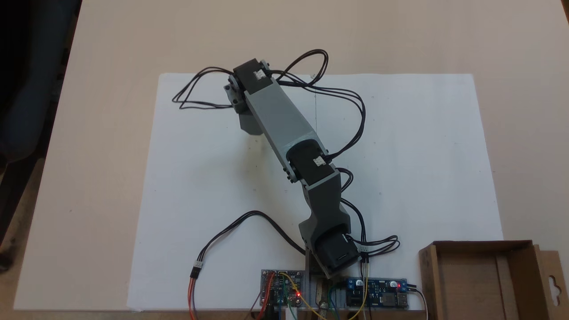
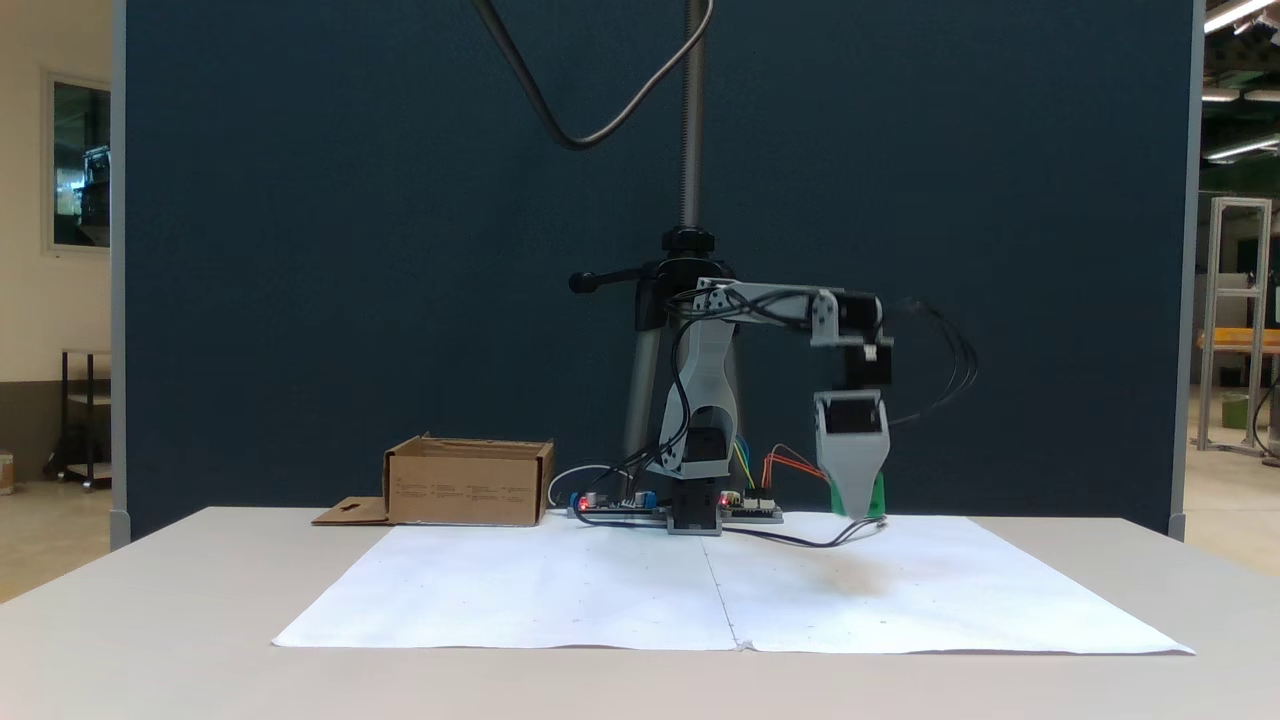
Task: Grasp a green dice and put it in the bin.
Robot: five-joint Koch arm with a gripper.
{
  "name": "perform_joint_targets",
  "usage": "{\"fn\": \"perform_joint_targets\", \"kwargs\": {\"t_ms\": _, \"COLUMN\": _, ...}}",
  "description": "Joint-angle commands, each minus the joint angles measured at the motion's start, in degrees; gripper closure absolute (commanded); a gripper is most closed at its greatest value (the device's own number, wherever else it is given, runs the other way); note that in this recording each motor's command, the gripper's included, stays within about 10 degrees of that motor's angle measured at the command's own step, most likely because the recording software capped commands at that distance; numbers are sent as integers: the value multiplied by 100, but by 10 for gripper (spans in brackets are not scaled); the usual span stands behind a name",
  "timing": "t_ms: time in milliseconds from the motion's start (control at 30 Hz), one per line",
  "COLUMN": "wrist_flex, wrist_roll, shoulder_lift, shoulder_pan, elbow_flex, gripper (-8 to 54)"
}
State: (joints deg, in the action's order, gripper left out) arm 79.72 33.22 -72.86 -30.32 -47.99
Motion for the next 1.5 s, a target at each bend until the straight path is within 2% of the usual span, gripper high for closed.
{"fn": "perform_joint_targets", "kwargs": {"t_ms": 0, "wrist_flex": 536, "wrist_roll": -53, "shoulder_lift": -308, "shoulder_pan": 88, "elbow_flex": 510, "gripper": 336}}
{"fn": "perform_joint_targets", "kwargs": {"t_ms": 300, "wrist_flex": 1793, "wrist_roll": -88, "shoulder_lift": -308, "shoulder_pan": 141, "elbow_flex": 2347, "gripper": 336}}
{"fn": "perform_joint_targets", "kwargs": {"t_ms": 633, "wrist_flex": 1573, "wrist_roll": -668, "shoulder_lift": -308, "shoulder_pan": 1283, "elbow_flex": 2417, "gripper": 336}}
{"fn": "perform_joint_targets", "kwargs": {"t_ms": 867, "wrist_flex": 1512, "wrist_roll": -1477, "shoulder_lift": -404, "shoulder_pan": 2997, "elbow_flex": 2408, "gripper": 336}}
{"fn": "perform_joint_targets", "kwargs": {"t_ms": 1200, "wrist_flex": 1441, "wrist_roll": -3217, "shoulder_lift": -932, "shoulder_pan": 5704, "elbow_flex": 2408, "gripper": 336}}
{"fn": "perform_joint_targets", "kwargs": {"t_ms": 1233, "wrist_flex": 1441, "wrist_roll": -3533, "shoulder_lift": -1011, "shoulder_pan": 6425, "elbow_flex": 2408, "gripper": 336}}
{"fn": "perform_joint_targets", "kwargs": {"t_ms": 1467, "wrist_flex": 1441, "wrist_roll": -4482, "shoulder_lift": -1037, "shoulder_pan": 8420, "elbow_flex": 2408, "gripper": 336}}
